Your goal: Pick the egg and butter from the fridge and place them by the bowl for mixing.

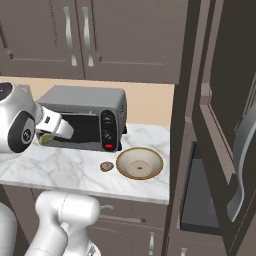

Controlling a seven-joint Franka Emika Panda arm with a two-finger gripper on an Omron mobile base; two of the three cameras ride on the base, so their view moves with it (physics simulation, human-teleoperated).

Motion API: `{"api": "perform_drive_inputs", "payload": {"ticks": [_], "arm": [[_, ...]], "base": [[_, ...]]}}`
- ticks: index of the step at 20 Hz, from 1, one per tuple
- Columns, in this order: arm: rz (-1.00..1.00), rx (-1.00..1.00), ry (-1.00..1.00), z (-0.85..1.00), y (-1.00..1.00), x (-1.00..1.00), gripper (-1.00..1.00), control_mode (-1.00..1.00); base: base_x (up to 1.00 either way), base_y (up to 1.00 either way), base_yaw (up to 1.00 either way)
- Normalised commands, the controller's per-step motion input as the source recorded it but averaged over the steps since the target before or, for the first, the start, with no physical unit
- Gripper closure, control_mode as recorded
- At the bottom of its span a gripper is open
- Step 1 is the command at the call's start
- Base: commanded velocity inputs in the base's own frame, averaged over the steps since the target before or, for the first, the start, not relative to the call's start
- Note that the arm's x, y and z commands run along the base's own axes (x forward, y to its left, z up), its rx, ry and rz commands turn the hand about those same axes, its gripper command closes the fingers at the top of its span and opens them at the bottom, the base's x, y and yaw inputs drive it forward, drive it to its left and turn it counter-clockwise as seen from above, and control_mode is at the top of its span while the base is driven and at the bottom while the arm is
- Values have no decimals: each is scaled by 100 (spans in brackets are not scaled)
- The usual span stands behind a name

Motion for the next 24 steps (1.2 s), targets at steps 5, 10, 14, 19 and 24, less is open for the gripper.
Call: {"api": "perform_drive_inputs", "payload": {"ticks": [5, 10, 14, 19, 24], "arm": [[0, 0, 2, -33, -11, 8, 100, -100], [0, 0, 0, -57, 2, 15, 100, -100], [2, 0, 4, -67, 0, 27, 100, -100], [1, -1, 10, -65, -5, 27, 100, -100], [2, -2, 13, -53, -10, 30, 100, -100]], "base": [[0, 0, 0], [0, 0, 0], [0, 0, 0], [0, 0, 0], [0, 0, 0]]}}
